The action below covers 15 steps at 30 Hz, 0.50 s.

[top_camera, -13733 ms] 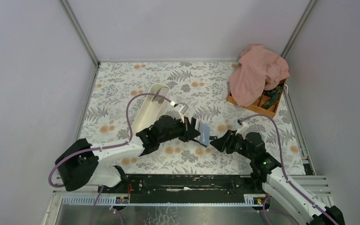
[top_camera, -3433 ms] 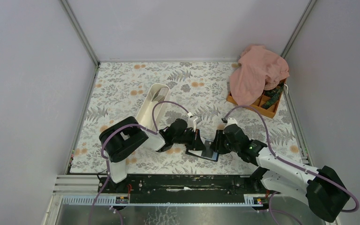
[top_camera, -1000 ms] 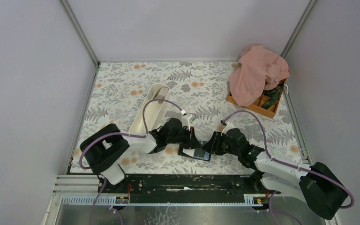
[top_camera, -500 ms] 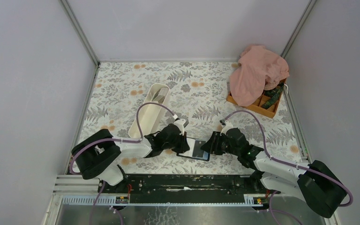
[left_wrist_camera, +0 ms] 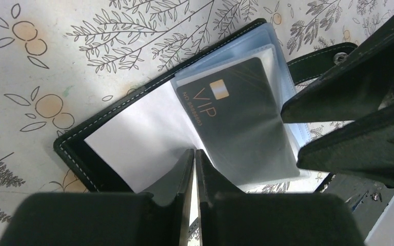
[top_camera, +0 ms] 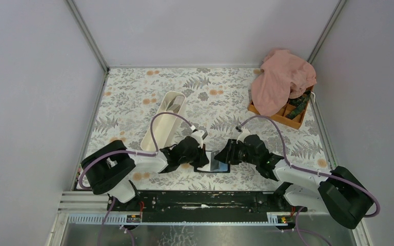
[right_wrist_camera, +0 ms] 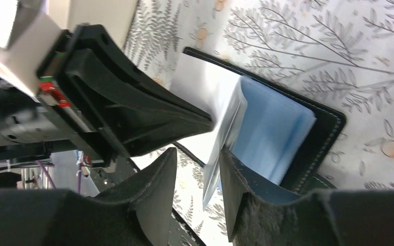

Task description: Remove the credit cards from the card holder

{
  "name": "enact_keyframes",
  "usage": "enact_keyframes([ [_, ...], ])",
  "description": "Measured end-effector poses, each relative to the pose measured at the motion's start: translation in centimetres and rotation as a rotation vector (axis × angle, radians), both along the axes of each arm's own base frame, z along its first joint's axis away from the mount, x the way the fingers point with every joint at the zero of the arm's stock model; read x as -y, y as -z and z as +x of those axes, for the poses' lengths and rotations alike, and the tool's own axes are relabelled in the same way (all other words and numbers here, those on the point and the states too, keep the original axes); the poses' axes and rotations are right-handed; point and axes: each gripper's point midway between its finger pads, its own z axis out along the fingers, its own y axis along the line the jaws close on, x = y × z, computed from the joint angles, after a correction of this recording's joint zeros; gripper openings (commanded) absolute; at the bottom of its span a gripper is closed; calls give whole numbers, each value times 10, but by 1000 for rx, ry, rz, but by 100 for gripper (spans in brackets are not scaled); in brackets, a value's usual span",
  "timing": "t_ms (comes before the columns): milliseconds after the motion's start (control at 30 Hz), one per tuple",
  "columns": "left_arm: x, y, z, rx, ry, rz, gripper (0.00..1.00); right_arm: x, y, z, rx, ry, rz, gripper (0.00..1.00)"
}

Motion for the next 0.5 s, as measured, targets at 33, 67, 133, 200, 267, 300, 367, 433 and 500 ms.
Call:
enact_keyframes([
  [33,1,0,0,1,0,-2,11,-1,-1,0,2,-2,3,44],
  [67,1,0,1,2,0,-6,11,-4,-4,1,5,-10,13,44],
  [133,3,0,1,4,1,-14,11,-9,-9,2,9,-27,28,44],
  [200,5,0,1,6,4,-23,11,-13,-13,3,11,-41,41,44],
  [267,6,0,2,6,4,-32,11,-16,-15,4,14,-51,51,44],
  [300,6,0,1,6,4,-37,11,-17,-15,4,13,-54,53,44],
  [367,6,0,1,5,1,-44,11,-20,-15,4,8,-64,60,44],
  [433,6,0,0,5,-2,-51,11,-23,-15,4,7,-73,70,44],
  [500,5,-1,-1,5,-4,-57,11,-28,-15,3,8,-84,80,44],
])
